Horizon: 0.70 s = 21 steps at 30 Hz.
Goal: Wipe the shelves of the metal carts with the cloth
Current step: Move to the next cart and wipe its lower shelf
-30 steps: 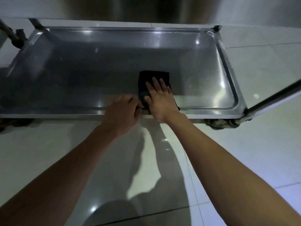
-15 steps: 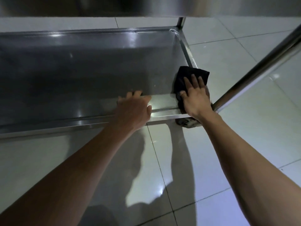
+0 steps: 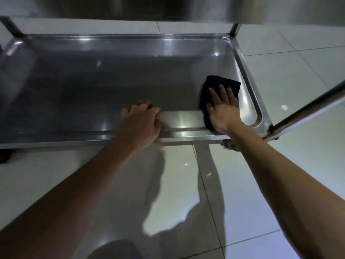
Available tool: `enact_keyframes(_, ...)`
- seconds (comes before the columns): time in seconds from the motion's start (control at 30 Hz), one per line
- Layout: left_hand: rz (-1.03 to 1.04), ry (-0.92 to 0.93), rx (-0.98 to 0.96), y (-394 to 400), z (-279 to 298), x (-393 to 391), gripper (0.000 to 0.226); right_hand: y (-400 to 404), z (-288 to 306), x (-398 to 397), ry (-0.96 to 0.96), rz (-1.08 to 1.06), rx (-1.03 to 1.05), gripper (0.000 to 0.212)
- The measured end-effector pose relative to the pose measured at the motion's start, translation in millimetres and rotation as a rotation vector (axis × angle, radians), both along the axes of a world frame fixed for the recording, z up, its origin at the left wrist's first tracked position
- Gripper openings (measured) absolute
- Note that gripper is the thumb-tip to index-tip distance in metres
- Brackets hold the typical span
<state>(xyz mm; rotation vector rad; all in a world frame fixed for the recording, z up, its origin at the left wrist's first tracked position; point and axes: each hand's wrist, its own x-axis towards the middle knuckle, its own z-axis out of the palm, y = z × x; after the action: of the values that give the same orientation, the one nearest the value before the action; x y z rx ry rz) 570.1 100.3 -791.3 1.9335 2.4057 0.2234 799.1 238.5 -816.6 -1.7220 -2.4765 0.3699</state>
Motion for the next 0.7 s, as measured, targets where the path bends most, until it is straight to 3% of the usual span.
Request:
enact_keyframes(0.17, 0.083, 0.022, -0.034, -30.0, 2.2, -64.1, 0.031, -24.1, 5.8, -110.6, 0.031, 0.154, -0.057, 0.056)
enact_keyframes(0.33, 0.064, 0.007, -0.049, -43.0, -2.2, -79.9, 0.034, -47.3, 8.2, -196.7, 0.060, 0.318, -0.080, 0.058)
enact_keyframes(0.7, 0.115, 0.077, -0.132, -27.9, 8.7, -51.8, 0.037, -34.4, 4.5, -174.0, 0.169, 0.339, -0.105, 0.057)
